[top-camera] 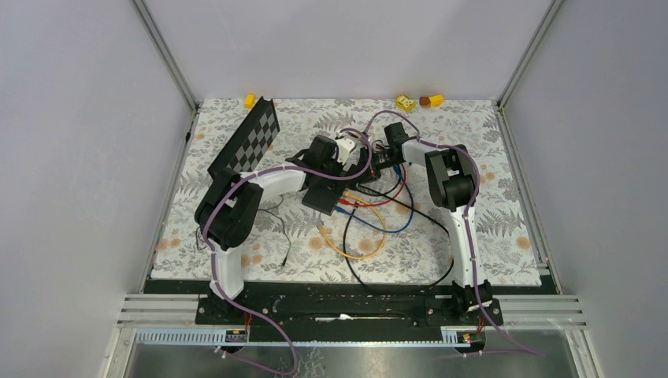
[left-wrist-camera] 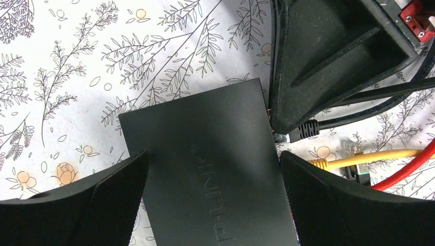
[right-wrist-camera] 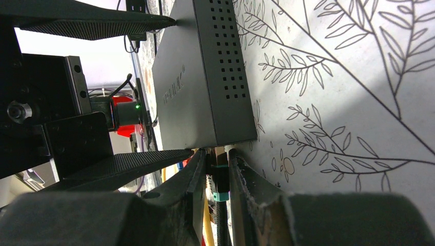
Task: Pull the plug from the switch port
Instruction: Pull the connector from the switch port.
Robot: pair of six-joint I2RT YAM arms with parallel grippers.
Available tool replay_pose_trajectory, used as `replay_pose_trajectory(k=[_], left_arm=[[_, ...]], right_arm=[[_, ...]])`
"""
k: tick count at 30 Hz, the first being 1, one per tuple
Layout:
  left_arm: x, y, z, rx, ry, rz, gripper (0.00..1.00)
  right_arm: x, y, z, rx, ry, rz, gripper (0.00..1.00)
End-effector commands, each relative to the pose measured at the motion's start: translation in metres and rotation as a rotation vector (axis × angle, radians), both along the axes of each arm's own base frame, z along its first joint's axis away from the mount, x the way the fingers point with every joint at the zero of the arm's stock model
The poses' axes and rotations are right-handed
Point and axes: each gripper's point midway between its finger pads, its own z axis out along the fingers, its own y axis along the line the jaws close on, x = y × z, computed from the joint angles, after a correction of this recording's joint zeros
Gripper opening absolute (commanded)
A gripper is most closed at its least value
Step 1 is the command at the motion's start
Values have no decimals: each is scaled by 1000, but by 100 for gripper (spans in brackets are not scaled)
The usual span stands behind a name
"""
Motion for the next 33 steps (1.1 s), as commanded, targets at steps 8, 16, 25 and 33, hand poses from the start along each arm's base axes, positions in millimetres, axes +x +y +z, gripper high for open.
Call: replay_pose_trajectory(k=[8, 16, 25, 33], left_arm=[[1, 29, -13, 140, -12, 49, 97], [-2, 37, -21, 185, -10, 59, 97], [-4, 43, -27, 201, -1, 89, 97], [-6, 44, -26, 200, 0, 91, 97]], right_arm=[[9, -20, -31, -137, -5, -50, 0], [7, -21, -33, -138, 11, -34, 0], [1, -15, -33, -79, 44, -94, 0], [5, -22, -37, -137, -8, -16, 0]])
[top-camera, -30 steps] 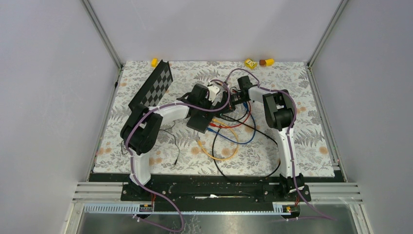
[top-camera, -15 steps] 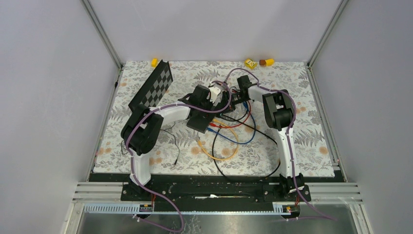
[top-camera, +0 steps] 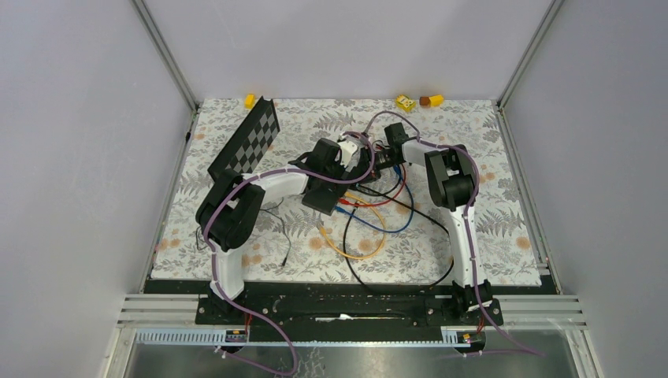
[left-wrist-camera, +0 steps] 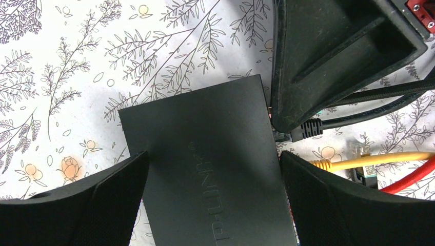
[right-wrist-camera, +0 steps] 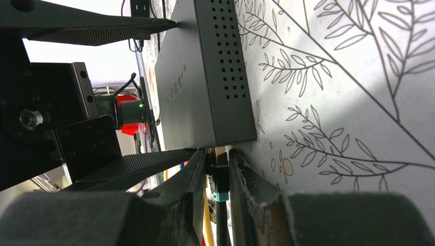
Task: Pull the plug from the switch port
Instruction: Pull the connector from the switch port.
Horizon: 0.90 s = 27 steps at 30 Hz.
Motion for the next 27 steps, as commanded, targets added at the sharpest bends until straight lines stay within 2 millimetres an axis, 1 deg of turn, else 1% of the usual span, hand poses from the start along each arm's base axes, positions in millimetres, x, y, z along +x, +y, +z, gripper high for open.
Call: replay_pose_trajectory(k=[1, 5, 8, 15, 18, 24, 27], left_arm=[[-4, 42, -22, 147, 28, 79, 97], [-4, 41, -22, 142, 30, 80, 97], [-4, 41, -23, 140, 32, 83, 97], [-4, 42, -23, 141, 32, 88, 97], [-4, 41, -23, 138, 32, 88, 97], [-4, 41, -21, 135, 31, 88, 97], [-4, 41, -22, 133, 31, 88, 97]], right_arm=[[5, -22, -38, -163, -32, 3, 0], [4, -22, -36, -157, -25, 1, 0], [3, -19, -32, -133, -5, -42, 0], [0, -16, -33, -102, 22, -123, 0], [2, -17, -33, -109, 8, -112, 0], [8, -20, -32, -145, -37, -32, 0], [6, -23, -34, -154, -37, -21, 0]])
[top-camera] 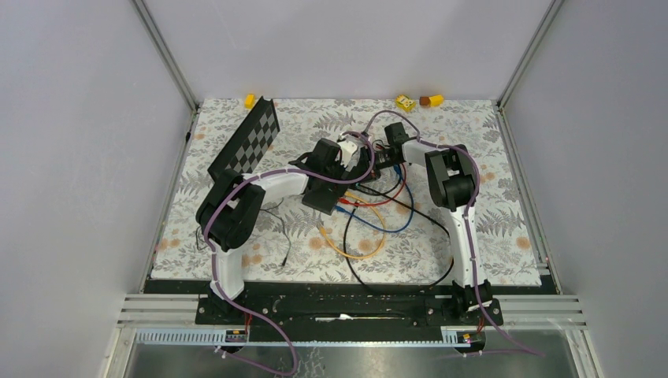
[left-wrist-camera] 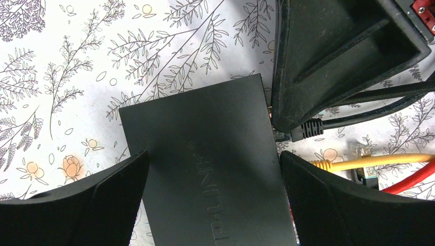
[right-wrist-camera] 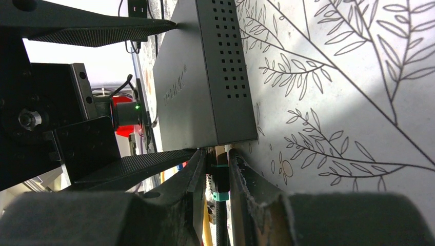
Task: Pull the plug from the switch port
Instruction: Pull the connector from the switch port.
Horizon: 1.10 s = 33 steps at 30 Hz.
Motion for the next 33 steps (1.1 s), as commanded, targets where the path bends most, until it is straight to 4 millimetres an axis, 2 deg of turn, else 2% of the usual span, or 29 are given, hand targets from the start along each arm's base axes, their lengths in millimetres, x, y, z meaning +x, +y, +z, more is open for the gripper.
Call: replay_pose_trajectory(k=[1, 9, 15, 21, 27, 33], left_arm=[[-5, 40, -22, 131, 39, 77, 97], [-4, 41, -23, 135, 36, 81, 97], [-4, 43, -22, 138, 32, 89, 97], [-3, 43, -21, 136, 31, 88, 98], [-4, 42, -22, 133, 35, 84, 98], [-3, 42, -21, 131, 34, 87, 98]], right_arm=[[3, -23, -34, -146, -8, -19, 0], [0, -16, -27, -80, 38, -102, 0], [-3, -18, -32, -92, 31, -118, 0], [-2, -19, -36, -102, 28, -108, 0], [-1, -22, -38, -130, 15, -27, 0], [-3, -19, -37, -112, 45, -80, 0]])
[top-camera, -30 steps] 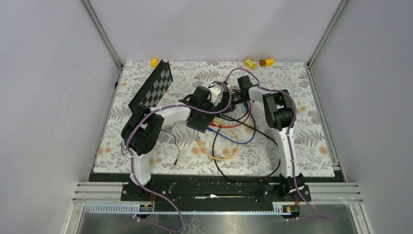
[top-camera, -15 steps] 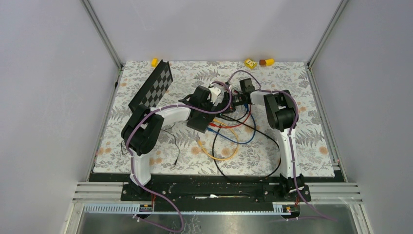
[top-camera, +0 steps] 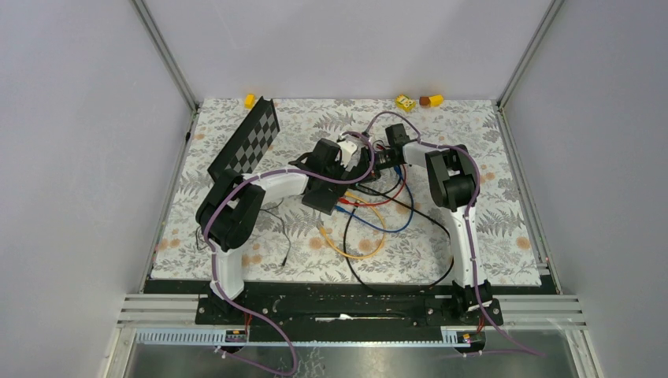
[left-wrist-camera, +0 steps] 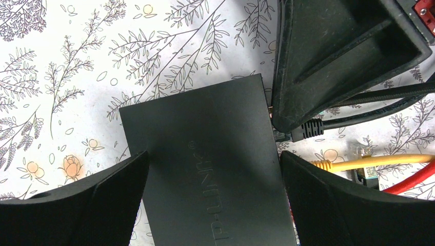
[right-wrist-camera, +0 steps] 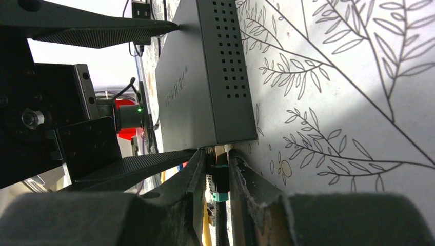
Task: Pull the plug from the switch port
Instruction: Pull the connector from the switch port.
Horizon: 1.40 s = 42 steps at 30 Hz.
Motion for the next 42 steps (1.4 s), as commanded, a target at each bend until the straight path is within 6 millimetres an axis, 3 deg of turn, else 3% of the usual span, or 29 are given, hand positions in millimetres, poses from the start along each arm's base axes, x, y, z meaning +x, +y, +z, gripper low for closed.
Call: replay_pose_trajectory(k=[1, 9, 20, 32, 42], left_arm=[[-4, 41, -21, 132, 37, 81, 98], [-3, 43, -22, 136, 38, 87, 98], [-2, 44, -20, 135, 34, 90, 98], [1, 49, -20, 137, 34, 106, 98], [2, 49, -18, 133, 33, 108, 98]], right_arm=[[-2, -19, -35, -115, 50, -98, 0], [-4, -21, -38, -122, 51, -166, 0], [5, -27, -34, -162, -23, -41, 0], [-2, -20, -36, -87, 52, -195, 0], [7, -32, -39, -134, 29, -90, 0]])
